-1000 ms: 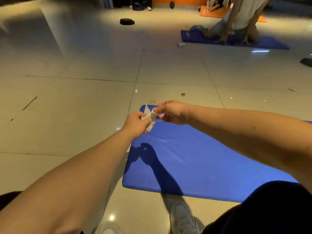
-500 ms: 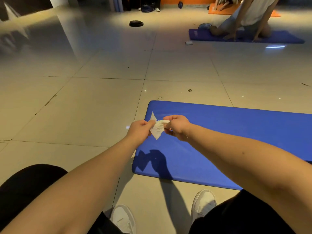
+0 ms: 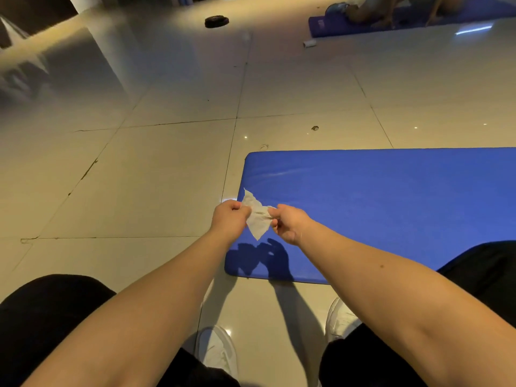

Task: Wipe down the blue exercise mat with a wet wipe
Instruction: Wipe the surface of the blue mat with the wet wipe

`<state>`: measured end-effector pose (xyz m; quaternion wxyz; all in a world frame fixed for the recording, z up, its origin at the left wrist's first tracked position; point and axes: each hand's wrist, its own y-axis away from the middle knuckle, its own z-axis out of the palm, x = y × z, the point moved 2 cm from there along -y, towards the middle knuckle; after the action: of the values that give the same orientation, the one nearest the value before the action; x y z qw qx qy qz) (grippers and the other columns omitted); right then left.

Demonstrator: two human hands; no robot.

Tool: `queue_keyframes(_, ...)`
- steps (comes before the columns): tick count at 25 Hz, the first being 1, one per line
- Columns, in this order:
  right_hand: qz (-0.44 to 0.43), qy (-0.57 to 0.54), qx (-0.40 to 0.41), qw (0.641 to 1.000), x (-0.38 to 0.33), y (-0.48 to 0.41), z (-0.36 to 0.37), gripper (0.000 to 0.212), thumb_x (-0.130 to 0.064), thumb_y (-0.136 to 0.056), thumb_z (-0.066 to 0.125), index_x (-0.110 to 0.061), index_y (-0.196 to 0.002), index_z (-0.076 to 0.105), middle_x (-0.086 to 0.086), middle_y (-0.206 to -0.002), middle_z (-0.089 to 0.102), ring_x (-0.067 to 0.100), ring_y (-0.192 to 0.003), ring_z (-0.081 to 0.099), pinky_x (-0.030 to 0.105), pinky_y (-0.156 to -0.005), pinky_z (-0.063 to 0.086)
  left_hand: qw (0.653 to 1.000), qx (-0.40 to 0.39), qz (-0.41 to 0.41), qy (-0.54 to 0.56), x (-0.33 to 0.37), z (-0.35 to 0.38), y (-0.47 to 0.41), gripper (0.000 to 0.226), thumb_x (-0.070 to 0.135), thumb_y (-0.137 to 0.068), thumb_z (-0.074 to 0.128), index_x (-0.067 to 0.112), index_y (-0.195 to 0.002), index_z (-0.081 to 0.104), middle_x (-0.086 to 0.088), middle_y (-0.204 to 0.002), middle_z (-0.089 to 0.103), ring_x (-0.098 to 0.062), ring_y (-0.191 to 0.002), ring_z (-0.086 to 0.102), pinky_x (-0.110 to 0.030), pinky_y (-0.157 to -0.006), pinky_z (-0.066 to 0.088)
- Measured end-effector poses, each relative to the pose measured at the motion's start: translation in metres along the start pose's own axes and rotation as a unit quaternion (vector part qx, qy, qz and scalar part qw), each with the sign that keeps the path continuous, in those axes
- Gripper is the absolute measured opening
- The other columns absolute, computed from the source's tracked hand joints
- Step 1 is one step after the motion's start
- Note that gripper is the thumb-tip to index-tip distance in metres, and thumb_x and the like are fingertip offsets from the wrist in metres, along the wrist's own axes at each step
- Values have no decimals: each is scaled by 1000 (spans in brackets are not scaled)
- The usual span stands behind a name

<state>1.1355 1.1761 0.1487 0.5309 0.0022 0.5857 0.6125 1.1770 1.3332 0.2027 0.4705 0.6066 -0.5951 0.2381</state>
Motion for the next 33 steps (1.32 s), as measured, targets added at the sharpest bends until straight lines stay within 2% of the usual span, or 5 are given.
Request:
queue_keyframes(6, 23, -15, -7, 1000, 0, 1, -8, 16, -6, -89, 72, -3, -102, 64, 7, -81, 65, 14, -52, 51, 21, -38, 37, 997, 5, 46, -54, 12, -6, 14, 25, 4, -82, 68, 14, -104, 60, -7, -110, 65, -21, -87, 65, -31, -73, 56)
queue_keyframes(10, 40, -4, -54, 998, -4, 11, -5, 14, -15, -90, 73, -3, -94, 67, 6, -68, 59, 12, -42, 47, 20, -37, 33, 947, -79, 205, -233, 26, -10, 22, 54, 17, -86, 74, 22, -137, 56, 8, -131, 48, -11, -111, 54, -29, -98, 47)
queue_keyframes(14, 31, 22, -71, 997, -11, 20, -1, 25, -27, -93, 70, -4, -101, 68, 8, -75, 64, 13, -50, 49, 22, -39, 35, 926, -69, 202, -313, 38, -4, 19, 10, 25, -91, 66, 18, -95, 71, 2, -88, 67, -18, -79, 60, -33, -71, 49)
queue_keyframes(23, -76, 209, -113, 968, -38, 12, 1, 27, -28, -92, 70, -12, -114, 71, 9, -116, 72, 19, -99, 68, 26, -72, 55, 981, -37, 96, -163, 39, 5, -44, 6, 15, -84, 65, 15, -79, 68, -7, -77, 70, -27, -73, 66, -39, -70, 57)
queue_keyframes(33, -25, 162, -4, 986, -101, -143, 46, 27, -19, -96, 65, -7, -120, 65, 12, -113, 72, 23, -91, 70, 34, -72, 60, 1000, 19, -17, -6, 20, 43, -202, 9, 14, -88, 67, 15, -88, 58, -11, -80, 70, -25, -67, 67, -40, -72, 59)
